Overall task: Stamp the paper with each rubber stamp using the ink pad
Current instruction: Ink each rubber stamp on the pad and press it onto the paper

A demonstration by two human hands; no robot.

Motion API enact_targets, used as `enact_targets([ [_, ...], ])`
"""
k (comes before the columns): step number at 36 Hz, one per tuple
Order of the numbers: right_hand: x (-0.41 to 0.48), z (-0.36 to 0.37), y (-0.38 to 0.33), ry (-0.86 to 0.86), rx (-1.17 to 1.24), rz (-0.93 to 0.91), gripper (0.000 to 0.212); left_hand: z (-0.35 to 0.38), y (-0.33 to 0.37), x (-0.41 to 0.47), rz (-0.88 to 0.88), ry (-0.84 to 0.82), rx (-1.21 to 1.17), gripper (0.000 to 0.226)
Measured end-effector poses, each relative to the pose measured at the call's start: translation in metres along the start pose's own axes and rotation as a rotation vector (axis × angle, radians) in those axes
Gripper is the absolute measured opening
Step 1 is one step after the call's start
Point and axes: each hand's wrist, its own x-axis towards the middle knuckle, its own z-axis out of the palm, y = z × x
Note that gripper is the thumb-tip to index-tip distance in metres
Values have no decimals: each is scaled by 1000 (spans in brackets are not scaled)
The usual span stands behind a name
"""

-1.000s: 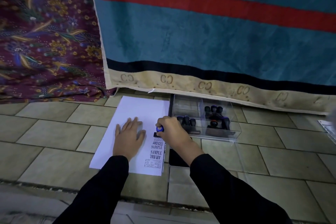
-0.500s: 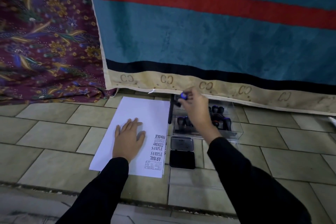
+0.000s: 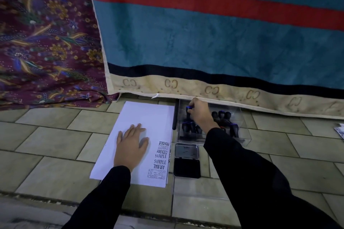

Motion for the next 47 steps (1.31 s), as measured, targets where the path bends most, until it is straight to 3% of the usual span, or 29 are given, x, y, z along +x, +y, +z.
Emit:
enact_targets([
  [8, 5, -4, -7, -206, -258, -76, 28, 1, 0, 1, 2, 10, 14, 38],
  [12, 6, -19, -4, -56, -213, -90, 35, 1, 0, 1, 5, 20, 17, 37],
  [16, 7, -47, 16, 65, -260, 25, 26, 1, 0, 1, 6, 21, 26, 37],
  [23, 7, -65, 47, -67, -399, 107, 23, 0, 1, 1, 4, 19, 31, 38],
  [26, 5, -63, 49, -116, -393, 106, 22, 0, 2, 1, 5, 17, 32, 38],
  [37, 6, -70, 43, -15, -381, 24, 24, 0, 1, 1, 1, 8, 21, 38],
  [44, -6, -81, 45, 36, -179, -12, 23, -5, 1, 2, -38, 51, -190, 34],
  [47, -16, -87, 43, 157, -111, -69, 25, -6, 2, 2, -36, 64, -264, 30],
])
